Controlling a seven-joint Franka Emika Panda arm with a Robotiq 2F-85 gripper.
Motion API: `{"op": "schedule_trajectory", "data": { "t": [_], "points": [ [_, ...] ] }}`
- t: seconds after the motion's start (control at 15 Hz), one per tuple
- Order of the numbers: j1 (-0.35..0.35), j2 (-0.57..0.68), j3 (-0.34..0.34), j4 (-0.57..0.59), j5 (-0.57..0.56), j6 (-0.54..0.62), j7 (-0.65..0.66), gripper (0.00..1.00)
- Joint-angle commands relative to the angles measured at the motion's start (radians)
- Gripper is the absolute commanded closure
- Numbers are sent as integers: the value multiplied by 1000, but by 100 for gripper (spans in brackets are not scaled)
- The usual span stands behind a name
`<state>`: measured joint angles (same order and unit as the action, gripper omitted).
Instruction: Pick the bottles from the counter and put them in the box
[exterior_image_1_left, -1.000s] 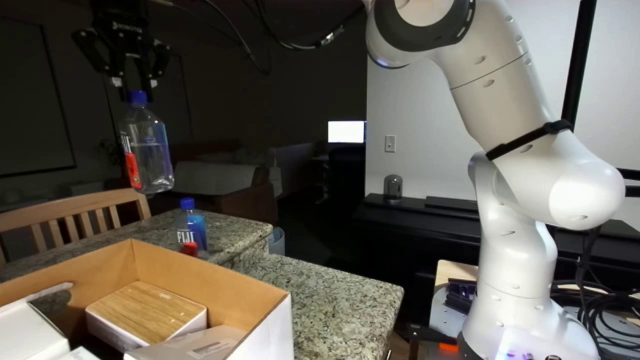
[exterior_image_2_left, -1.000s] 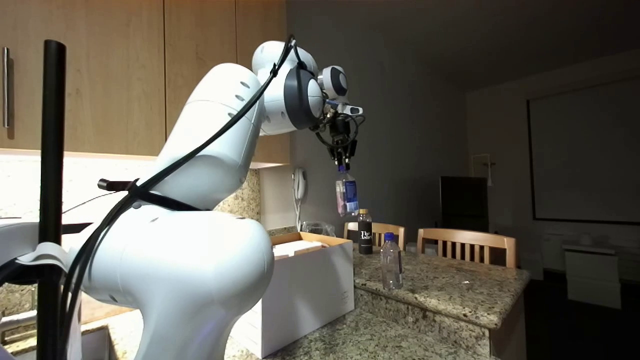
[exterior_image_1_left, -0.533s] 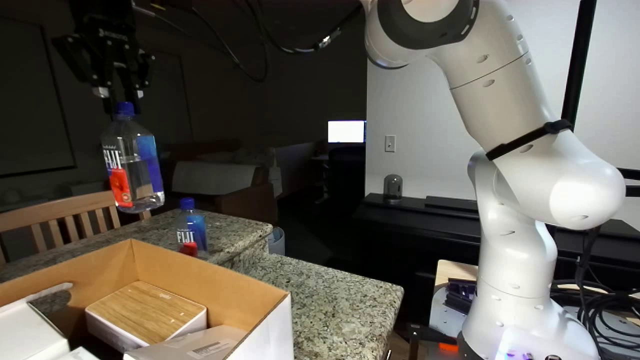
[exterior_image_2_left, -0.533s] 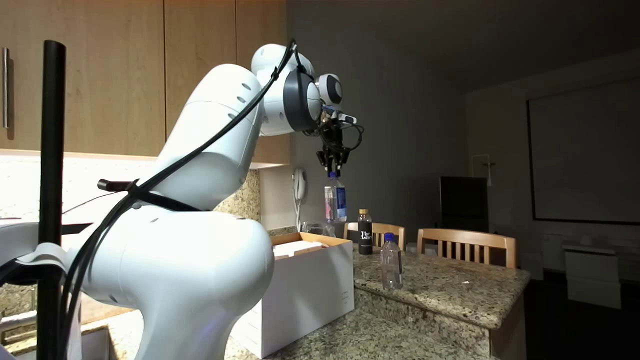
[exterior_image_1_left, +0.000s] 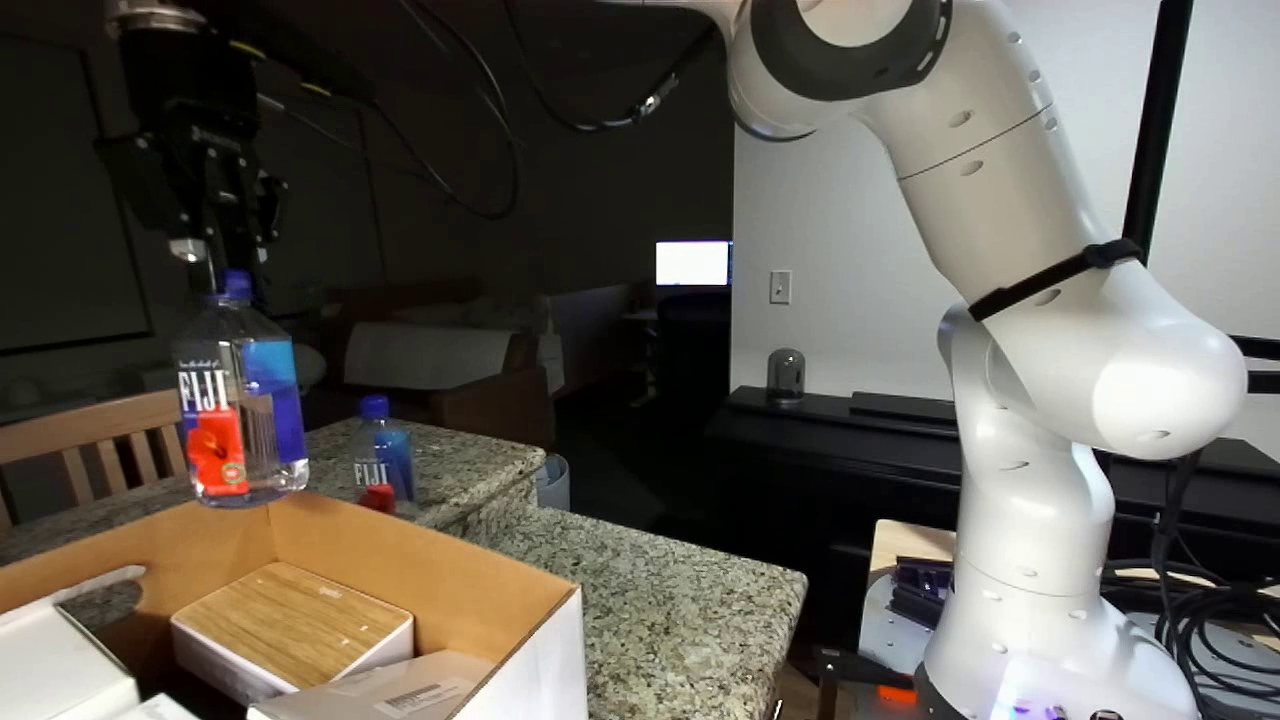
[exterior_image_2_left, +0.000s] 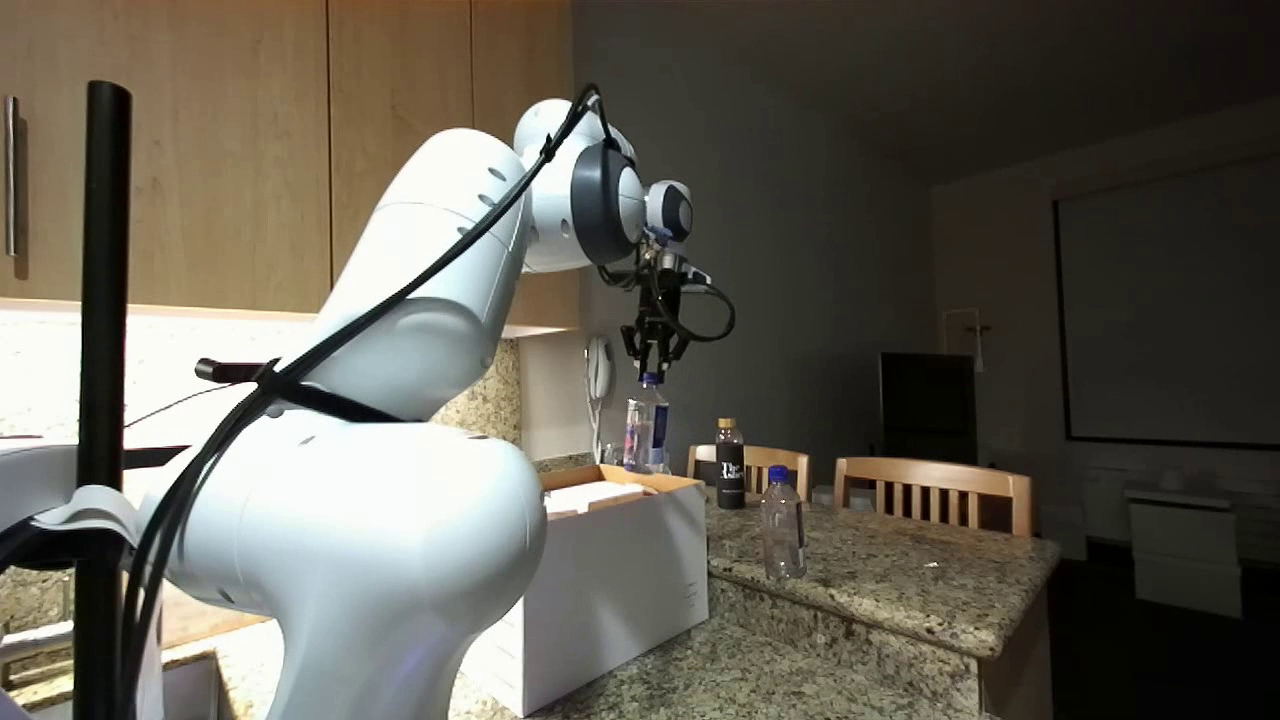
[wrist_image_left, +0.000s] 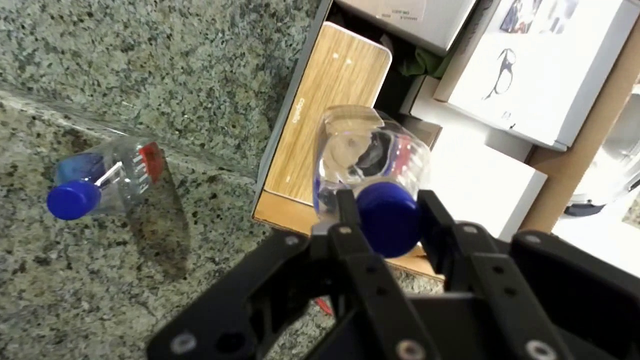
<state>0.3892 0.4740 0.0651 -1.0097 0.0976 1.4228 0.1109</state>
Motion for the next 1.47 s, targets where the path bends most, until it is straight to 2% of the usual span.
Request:
{"op": "schedule_trajectory", "data": {
  "t": [0.0, 0.27, 0.8, 1.4],
  "points": [
    [-17, -15, 14, -64, 30, 2, -77, 85],
    [-9, 15, 21, -81, 28, 17, -114, 85],
    [3, 125, 28, -39, 6, -3, -122, 85],
    [0, 236, -10, 90, -5, 19, -92, 85]
  ]
}}
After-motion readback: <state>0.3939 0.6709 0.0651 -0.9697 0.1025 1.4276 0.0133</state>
